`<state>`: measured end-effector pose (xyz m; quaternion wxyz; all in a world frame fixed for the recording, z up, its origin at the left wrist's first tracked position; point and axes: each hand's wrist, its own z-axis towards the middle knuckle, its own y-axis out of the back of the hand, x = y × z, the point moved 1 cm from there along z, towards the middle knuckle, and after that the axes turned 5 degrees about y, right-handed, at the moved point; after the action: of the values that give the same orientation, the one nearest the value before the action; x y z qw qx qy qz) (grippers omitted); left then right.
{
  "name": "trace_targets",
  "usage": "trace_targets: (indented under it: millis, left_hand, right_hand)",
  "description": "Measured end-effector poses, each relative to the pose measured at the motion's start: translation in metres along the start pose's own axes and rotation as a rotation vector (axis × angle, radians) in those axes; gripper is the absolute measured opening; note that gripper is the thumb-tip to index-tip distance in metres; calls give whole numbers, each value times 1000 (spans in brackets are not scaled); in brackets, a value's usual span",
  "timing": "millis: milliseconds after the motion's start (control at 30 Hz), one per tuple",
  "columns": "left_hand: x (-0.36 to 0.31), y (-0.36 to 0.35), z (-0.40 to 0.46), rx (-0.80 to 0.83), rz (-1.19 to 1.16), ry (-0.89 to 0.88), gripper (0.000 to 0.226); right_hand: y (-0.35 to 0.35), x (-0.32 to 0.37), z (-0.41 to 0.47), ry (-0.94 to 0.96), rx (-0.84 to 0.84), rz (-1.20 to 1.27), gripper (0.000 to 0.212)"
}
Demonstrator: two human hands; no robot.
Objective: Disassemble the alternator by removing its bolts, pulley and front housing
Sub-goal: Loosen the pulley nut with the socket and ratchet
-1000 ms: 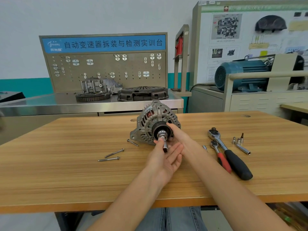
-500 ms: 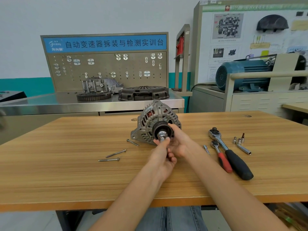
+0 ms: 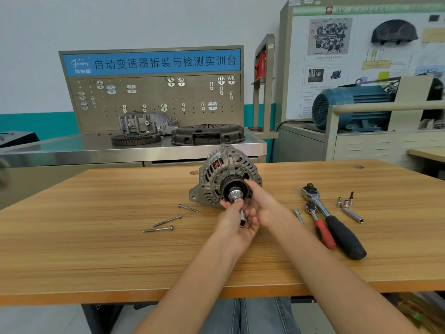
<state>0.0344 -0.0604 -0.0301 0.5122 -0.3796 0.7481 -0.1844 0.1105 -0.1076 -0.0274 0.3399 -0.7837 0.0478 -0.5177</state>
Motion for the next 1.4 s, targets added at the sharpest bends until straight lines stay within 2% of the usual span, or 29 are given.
trace_targets:
  millis: [100, 200, 267, 433, 667, 867, 967, 1033, 1100, 1167, 1267, 1333, 1400]
  left_hand:
    - [1, 2, 1, 37, -41, 8, 26]
    - [-5, 7, 3, 210, -193, 98, 38]
    - [-8, 13, 4, 283, -189, 156, 39]
    - [-8, 23, 4, 285, -14, 172, 42]
    - [18, 12, -5, 348, -246, 198, 52]
    - [9, 32, -14, 237, 175, 155, 42]
    - [-20, 47, -23, 209, 558, 90, 41]
    - [-44, 58, -26, 136, 992, -81, 42]
    - [-68, 68, -23, 80, 1466, -369, 37]
    - [-91, 75, -20, 112, 1811, -620, 26]
    - [-120, 85, -19, 109, 2270, -850, 20]
    - [-135, 93, -18, 11, 2506, -1168, 30]
    - [-143, 105, -19, 46, 2484, -1459, 43]
  right_hand:
    - [1, 1, -2, -36, 14, -37, 51]
    - [0, 1, -1, -21, 27, -14, 47]
    - [1, -1, 1, -37, 42, -10, 44]
    - [6, -1, -1, -82, 81, 51, 47]
    - [5, -3, 0, -36, 88, 141, 35]
    - [8, -7, -4, -109, 105, 92, 52]
    - [4, -13, -8, -121, 56, 72, 55]
    - [-1, -19, -12, -139, 28, 64, 50]
    - [-11, -28, -17, -191, 48, 13, 43]
    - [-21, -36, -19, -253, 70, -59, 42]
    - [-33, -45, -20, -329, 107, -230, 46]
    - [-39, -47, -17, -326, 134, -305, 42]
    - [-46, -48, -14, -306, 149, -329, 37]
